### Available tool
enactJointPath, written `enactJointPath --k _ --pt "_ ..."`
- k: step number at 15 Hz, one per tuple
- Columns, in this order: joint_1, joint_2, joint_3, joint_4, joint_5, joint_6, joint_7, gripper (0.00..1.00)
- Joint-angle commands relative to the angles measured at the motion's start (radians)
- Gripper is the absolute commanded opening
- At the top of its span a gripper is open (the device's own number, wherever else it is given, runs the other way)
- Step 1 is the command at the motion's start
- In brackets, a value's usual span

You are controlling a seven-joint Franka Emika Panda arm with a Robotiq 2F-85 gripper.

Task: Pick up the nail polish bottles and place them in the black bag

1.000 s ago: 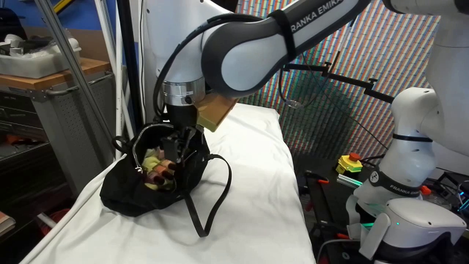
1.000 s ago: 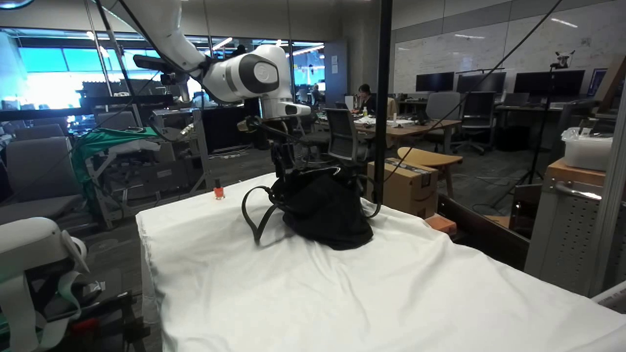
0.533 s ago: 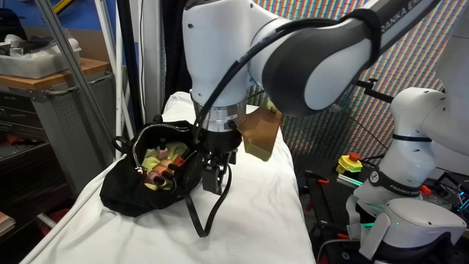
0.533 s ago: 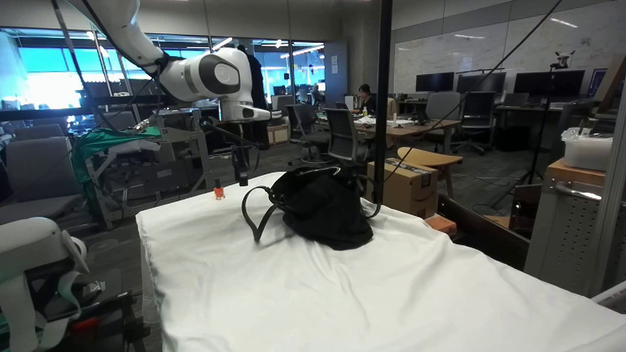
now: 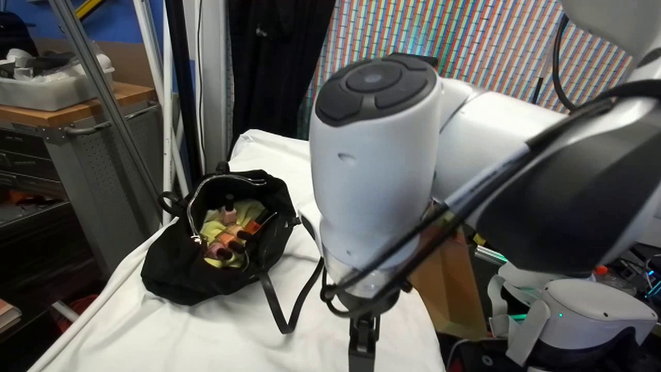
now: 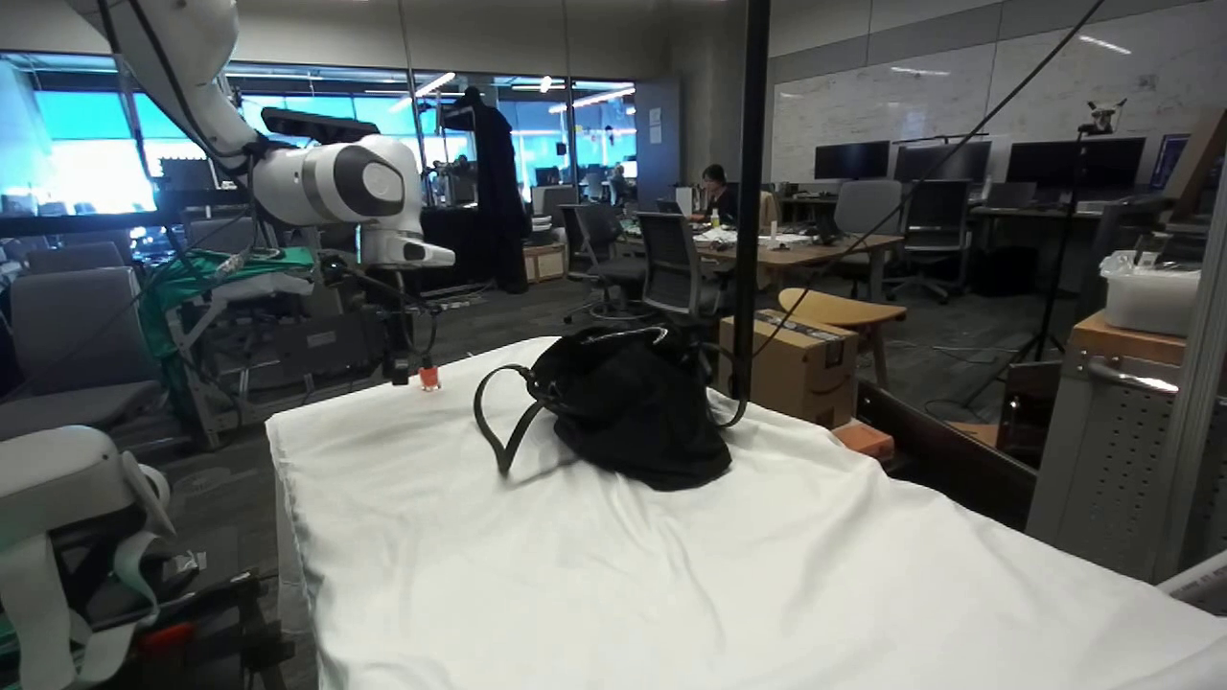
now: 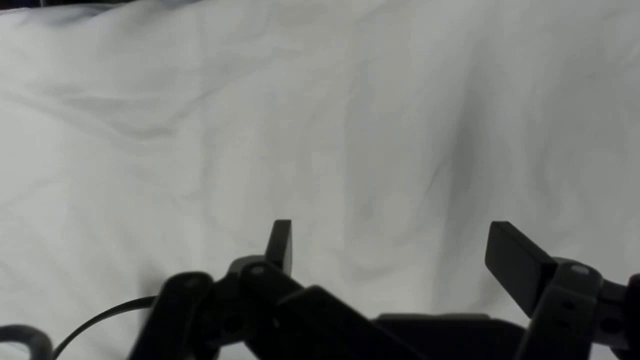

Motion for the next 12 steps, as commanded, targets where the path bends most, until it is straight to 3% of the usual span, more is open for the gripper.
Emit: enactJointPath --k 1,6,12 --pt "0.035 0.055 0.028 0.051 0.017 -0.022 -0.008 1.0" --pt "0.063 0.138 0.037 0.126 0.032 -0.04 -0.057 1.0" --pt "0.022 0.222 0.04 0.235 0.181 -0.081 -0.267 1.0"
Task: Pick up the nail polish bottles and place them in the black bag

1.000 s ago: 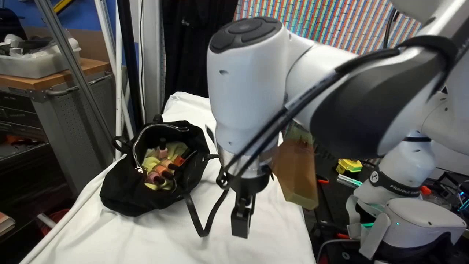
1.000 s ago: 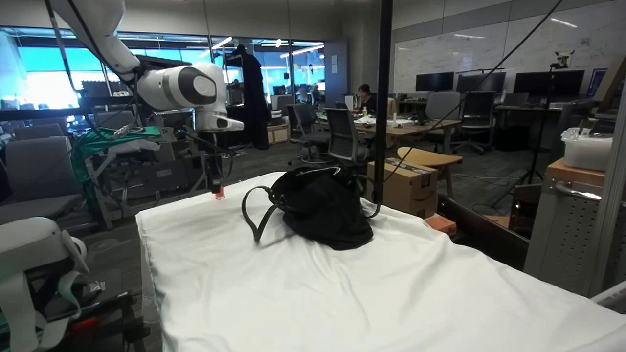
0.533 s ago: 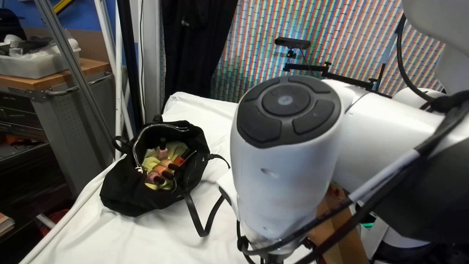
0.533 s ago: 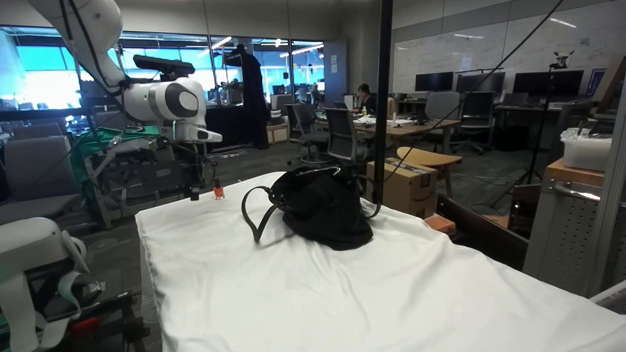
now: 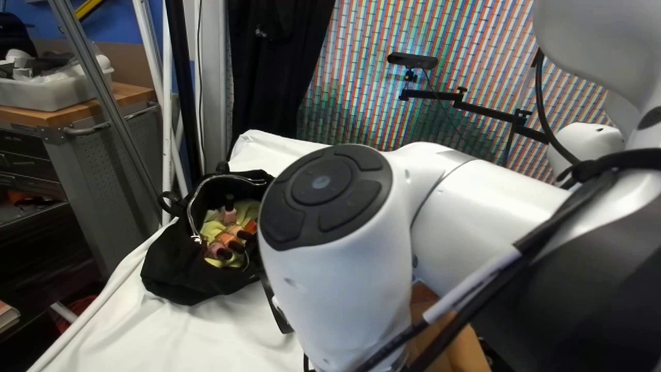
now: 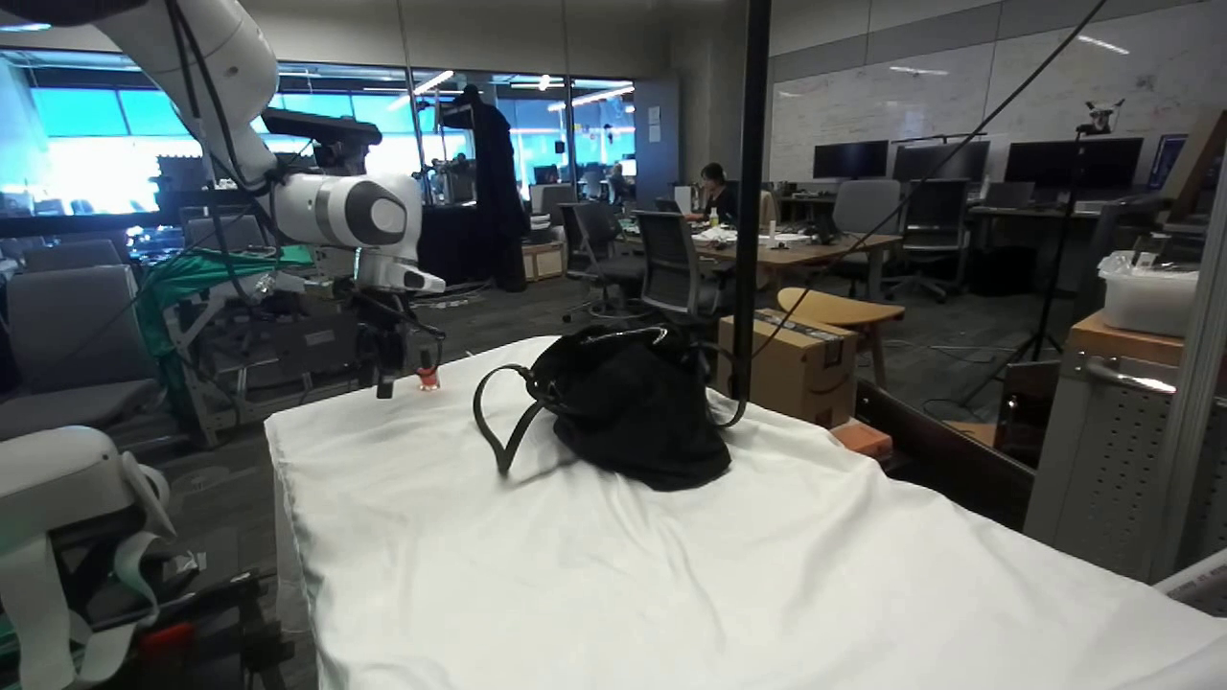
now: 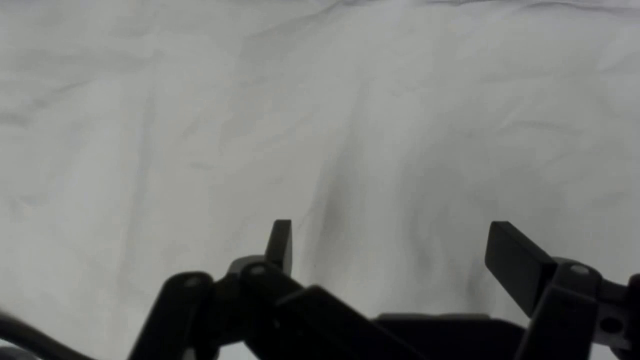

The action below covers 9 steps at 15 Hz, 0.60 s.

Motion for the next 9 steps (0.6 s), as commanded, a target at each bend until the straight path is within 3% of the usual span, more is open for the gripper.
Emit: enactJointPath --k 1,9 --pt "-0.029 0.055 0.004 0.091 0.096 -0.051 -0.146 1.0" --pt "-0.014 0.152 -0.001 0.196 0.129 -0.052 -0.277 1.0"
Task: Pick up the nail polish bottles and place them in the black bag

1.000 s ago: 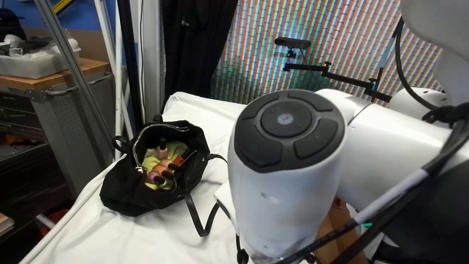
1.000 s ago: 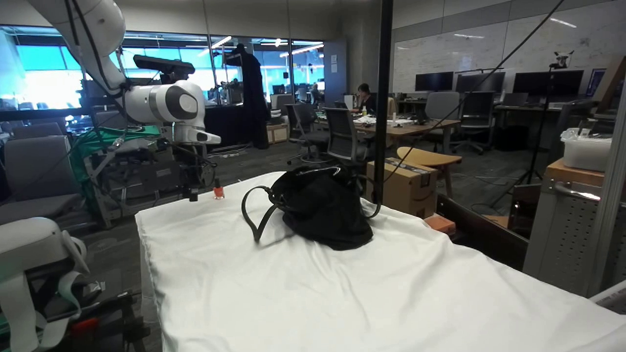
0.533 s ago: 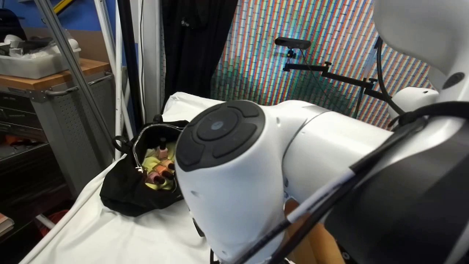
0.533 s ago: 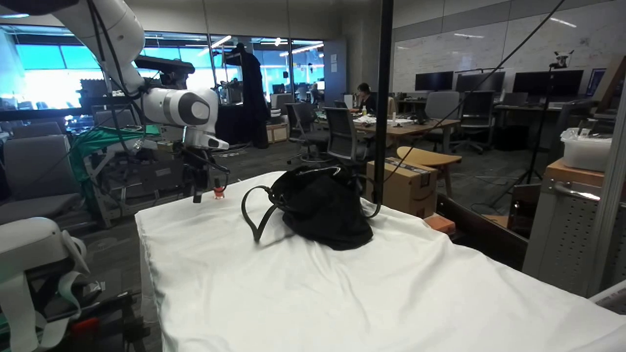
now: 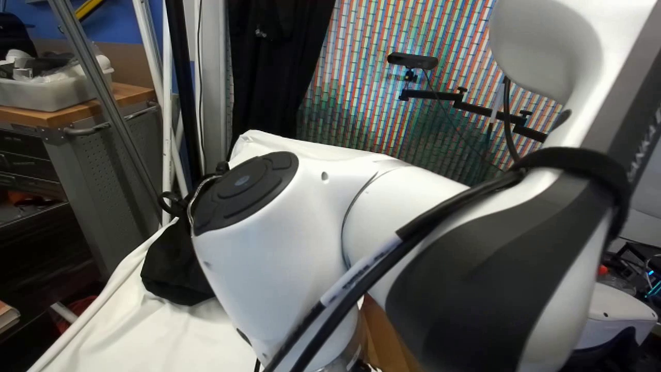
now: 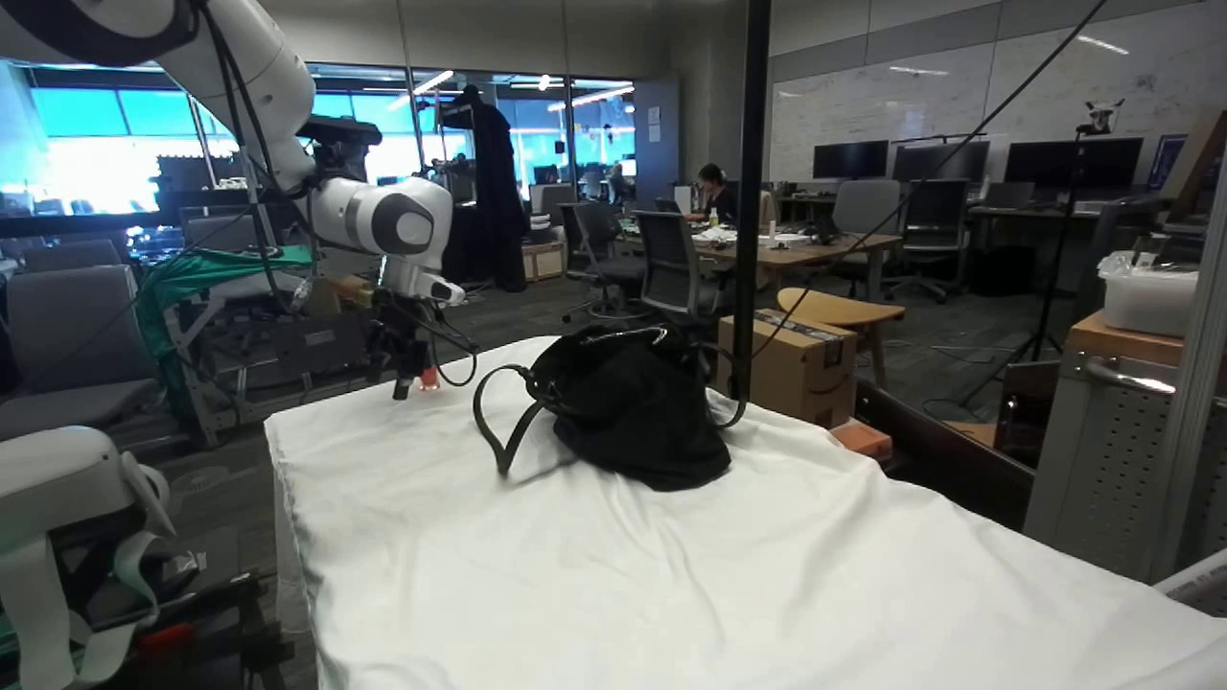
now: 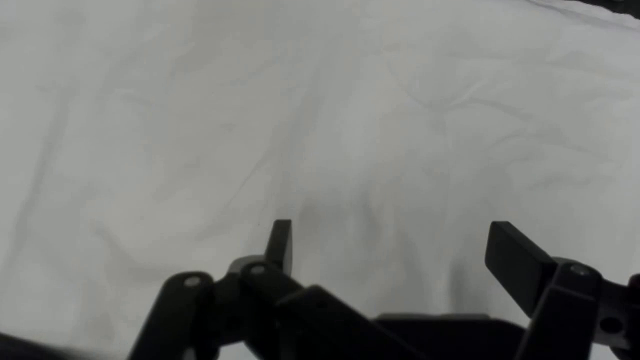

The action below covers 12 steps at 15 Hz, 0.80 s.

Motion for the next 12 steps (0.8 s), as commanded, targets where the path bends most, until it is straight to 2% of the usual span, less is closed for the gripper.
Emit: enactJointPath --k 1,4,12 --pt "0.019 0.061 -0.001 0.089 0.016 -0.042 -0.042 1.0" --pt "0.036 0.093 0.002 0.138 0.018 -0.052 -0.046 1.0" --pt "0.077 0.15 -0.011 0.228 0.001 0.01 -0.034 1.0"
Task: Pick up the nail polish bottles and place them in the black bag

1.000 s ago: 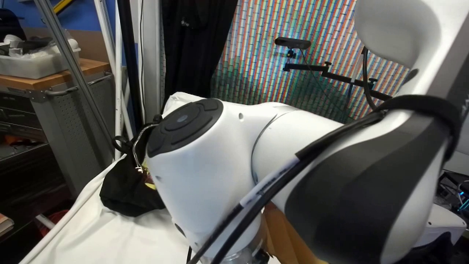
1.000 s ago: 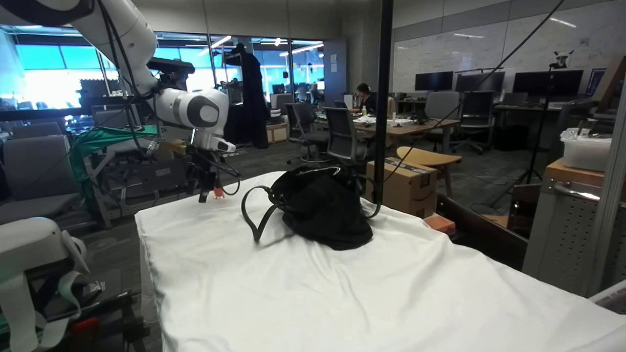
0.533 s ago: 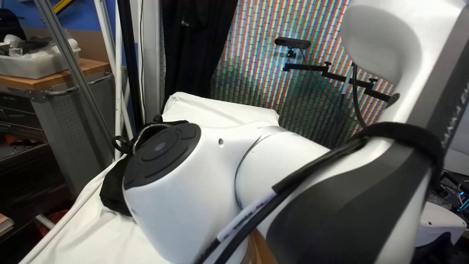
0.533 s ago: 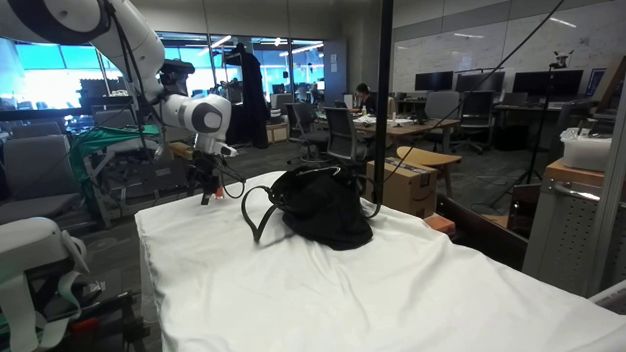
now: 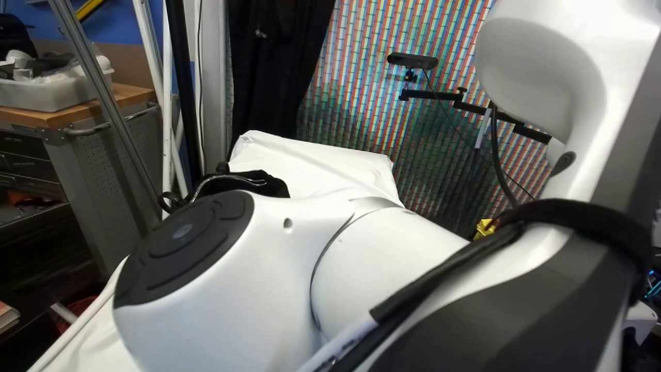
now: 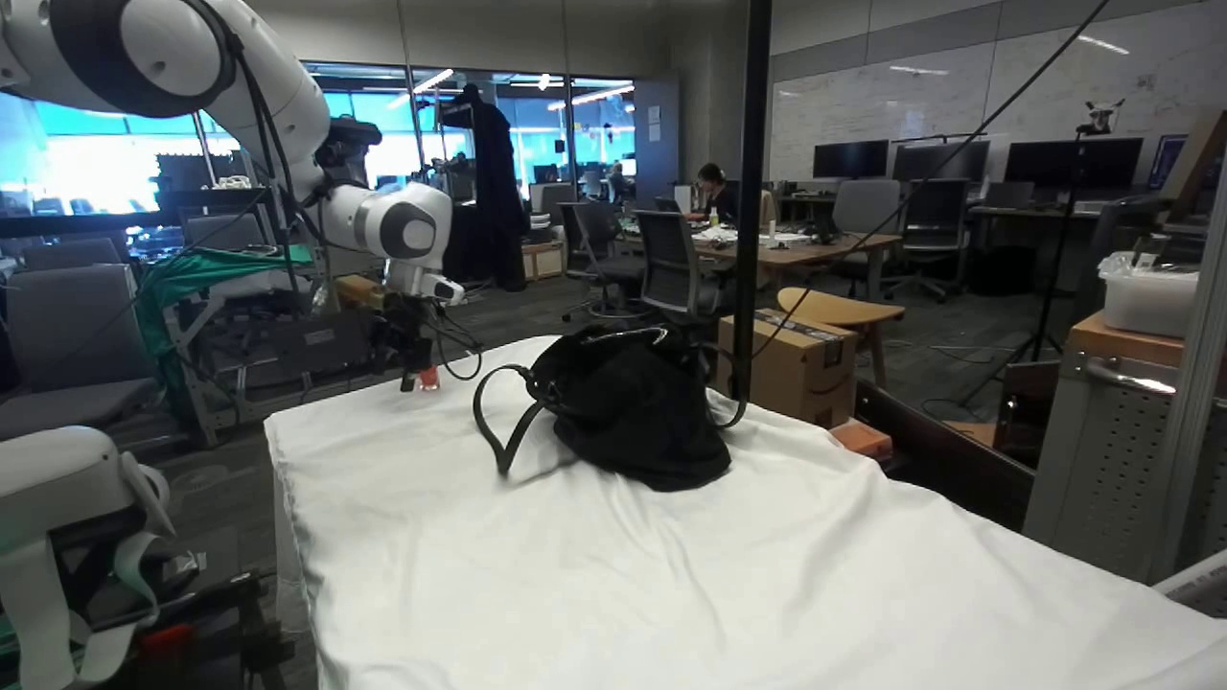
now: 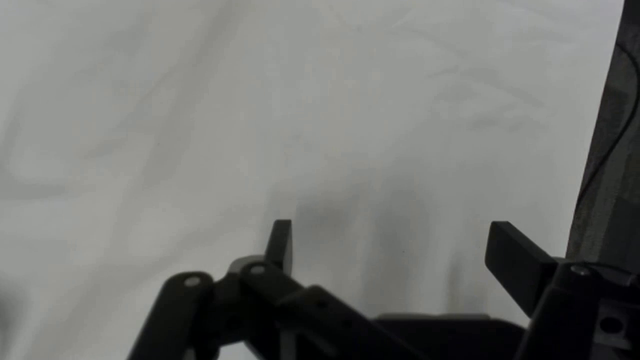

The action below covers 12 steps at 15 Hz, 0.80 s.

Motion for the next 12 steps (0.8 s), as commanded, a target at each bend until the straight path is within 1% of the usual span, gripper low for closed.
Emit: enactJointPath --k 1,4,9,12 --pt "0.021 0.033 -0.011 0.062 0.0 0.01 -0.009 1.0" --pt "0.029 0.039 -0.013 0.076 -0.005 0.018 -0.011 1.0" --pt "0.044 0.049 -0.019 0.085 -0.022 0.065 -0.015 1.0" --pt "0.055 0.051 -0.03 0.087 -0.05 0.092 -0.017 1.0"
